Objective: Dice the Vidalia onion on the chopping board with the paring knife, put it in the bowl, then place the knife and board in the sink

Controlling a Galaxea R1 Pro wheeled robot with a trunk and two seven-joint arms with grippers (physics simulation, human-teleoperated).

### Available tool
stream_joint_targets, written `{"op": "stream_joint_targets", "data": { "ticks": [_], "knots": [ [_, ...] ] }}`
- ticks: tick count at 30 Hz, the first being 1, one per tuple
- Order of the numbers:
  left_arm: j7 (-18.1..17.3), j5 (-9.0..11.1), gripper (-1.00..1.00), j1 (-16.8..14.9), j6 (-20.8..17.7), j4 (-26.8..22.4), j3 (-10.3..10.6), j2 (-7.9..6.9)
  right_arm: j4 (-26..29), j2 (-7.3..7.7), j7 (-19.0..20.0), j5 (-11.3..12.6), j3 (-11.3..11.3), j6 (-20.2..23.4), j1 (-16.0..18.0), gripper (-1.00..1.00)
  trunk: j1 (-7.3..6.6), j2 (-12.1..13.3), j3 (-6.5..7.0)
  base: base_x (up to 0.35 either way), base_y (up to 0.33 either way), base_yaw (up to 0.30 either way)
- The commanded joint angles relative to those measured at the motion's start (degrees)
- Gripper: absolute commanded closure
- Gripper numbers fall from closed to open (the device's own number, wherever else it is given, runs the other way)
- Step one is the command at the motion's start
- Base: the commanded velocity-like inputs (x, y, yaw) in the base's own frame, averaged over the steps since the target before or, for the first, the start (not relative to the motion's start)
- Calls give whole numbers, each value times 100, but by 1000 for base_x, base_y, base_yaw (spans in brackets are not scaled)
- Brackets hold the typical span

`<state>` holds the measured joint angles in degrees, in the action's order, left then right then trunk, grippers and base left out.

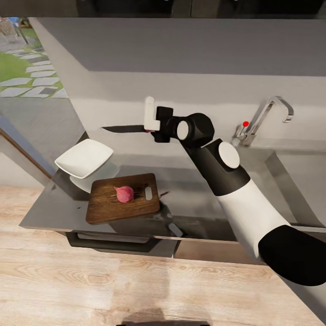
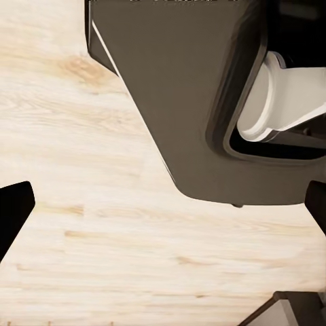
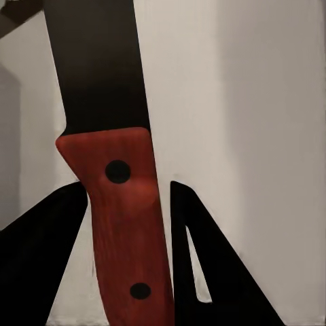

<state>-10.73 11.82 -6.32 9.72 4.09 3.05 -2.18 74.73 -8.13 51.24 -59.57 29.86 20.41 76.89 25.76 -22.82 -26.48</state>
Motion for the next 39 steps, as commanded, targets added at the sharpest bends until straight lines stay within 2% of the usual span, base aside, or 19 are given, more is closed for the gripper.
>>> {"op": "stream_joint_targets", "data": {
  "ticks": [1, 6, 10, 15, 24, 28, 32, 35, 39],
  "knots": [
    [-35, 58, -100, -9, 39, 27, 34, 2, 1, 21, 27, -24, 11, 86, -9, 100, 3, -10, -8, 0, 0, 0],
    [-35, 58, -100, -9, 39, 24, 36, 7, -43, 66, 19, -56, 19, 525, -132, 100, 3, -10, -8, 0, 0, 0],
    [-35, 58, -100, -9, 39, 22, 33, 17, -75, 68, 172, -202, 20, 884, -201, 100, 3, -10, -8, 0, 0, 0],
    [-35, 58, -100, -9, 44, 22, 30, 24, -81, 66, 453, -240, 33, 932, -209, 100, 3, -10, -8, 0, 0, 0],
    [-35, 58, -100, -11, 218, 22, 37, 25, -99, 66, 441, -270, 46, 933, -210, 100, 3, -10, -8, -6, 0, 0],
    [-35, 58, -100, -10, 223, 22, 43, 32, -105, 66, -11, -345, 165, 937, -210, 100, 3, -10, -8, -198, 0, 0],
    [-35, 58, -100, -9, 223, 22, 46, 33, -185, 63, -919, -457, 688, 951, -237, 100, 3, -10, -8, -303, 0, 0],
    [-35, 55, -100, -9, 224, 22, 46, 33, -200, 37, -1328, -468, 824, 972, -249, 100, 3, -10, -8, -324, 0, 0],
    [-35, 54, -100, -9, 224, 22, 46, 33, -210, 25, -1720, -471, 867, 980, -253, 100, 3, -10, -8, -303, 67, 0]
  ]
}}
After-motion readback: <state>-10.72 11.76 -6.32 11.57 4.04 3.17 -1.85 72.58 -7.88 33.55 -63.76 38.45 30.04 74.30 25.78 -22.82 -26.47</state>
